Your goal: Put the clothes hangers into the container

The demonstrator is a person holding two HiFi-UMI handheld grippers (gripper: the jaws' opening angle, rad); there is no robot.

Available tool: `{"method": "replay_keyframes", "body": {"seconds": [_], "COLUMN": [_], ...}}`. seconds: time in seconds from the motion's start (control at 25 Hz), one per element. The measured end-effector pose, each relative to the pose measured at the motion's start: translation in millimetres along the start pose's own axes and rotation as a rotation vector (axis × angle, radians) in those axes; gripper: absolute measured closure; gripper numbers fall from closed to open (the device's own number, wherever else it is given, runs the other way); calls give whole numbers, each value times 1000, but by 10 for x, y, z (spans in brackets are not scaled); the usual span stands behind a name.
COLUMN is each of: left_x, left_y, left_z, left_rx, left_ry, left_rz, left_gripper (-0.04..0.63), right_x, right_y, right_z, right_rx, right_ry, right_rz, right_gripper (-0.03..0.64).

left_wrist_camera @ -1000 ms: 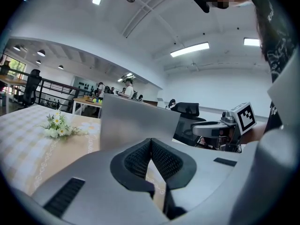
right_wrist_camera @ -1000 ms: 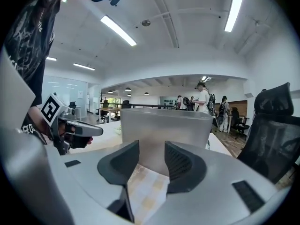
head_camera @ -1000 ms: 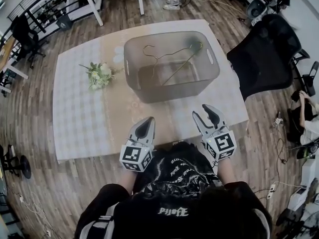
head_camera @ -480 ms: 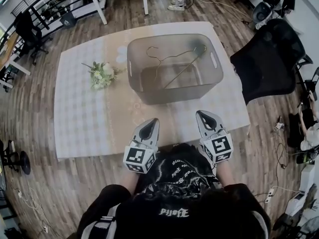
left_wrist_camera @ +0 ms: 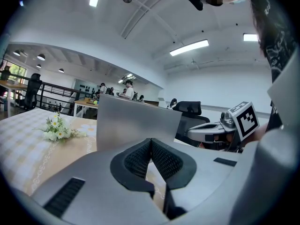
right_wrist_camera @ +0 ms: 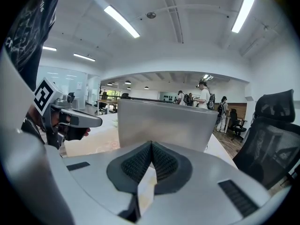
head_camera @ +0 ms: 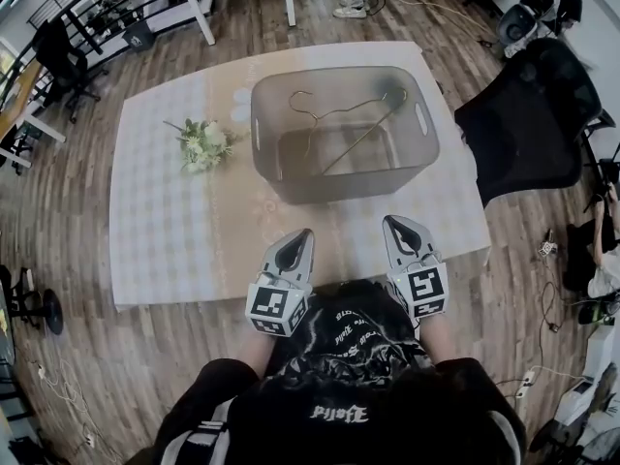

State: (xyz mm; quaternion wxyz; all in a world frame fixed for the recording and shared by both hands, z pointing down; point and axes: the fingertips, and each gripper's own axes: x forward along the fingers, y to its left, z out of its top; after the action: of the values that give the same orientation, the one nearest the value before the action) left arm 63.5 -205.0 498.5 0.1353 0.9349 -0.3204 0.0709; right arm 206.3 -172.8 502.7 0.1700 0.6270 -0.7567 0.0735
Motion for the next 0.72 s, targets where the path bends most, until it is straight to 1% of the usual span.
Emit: {"method": "replay_keyframes", "body": {"seconds": [0.52,0.72], "left_x": [38,43], "left_y": [54,45], "left_z": [-46,-52], "left_rx": [-2,14], "left_ry": [13,16], "left_rz": [17,18], "left_gripper": [575,575], "right_x": [68,94], "right_y": [-22,-24], "right_z": [-55,-67], "right_rx": [-20,-22], "right_ry": [18,20], "right_rz": [4,4], "right_gripper": [609,609]}}
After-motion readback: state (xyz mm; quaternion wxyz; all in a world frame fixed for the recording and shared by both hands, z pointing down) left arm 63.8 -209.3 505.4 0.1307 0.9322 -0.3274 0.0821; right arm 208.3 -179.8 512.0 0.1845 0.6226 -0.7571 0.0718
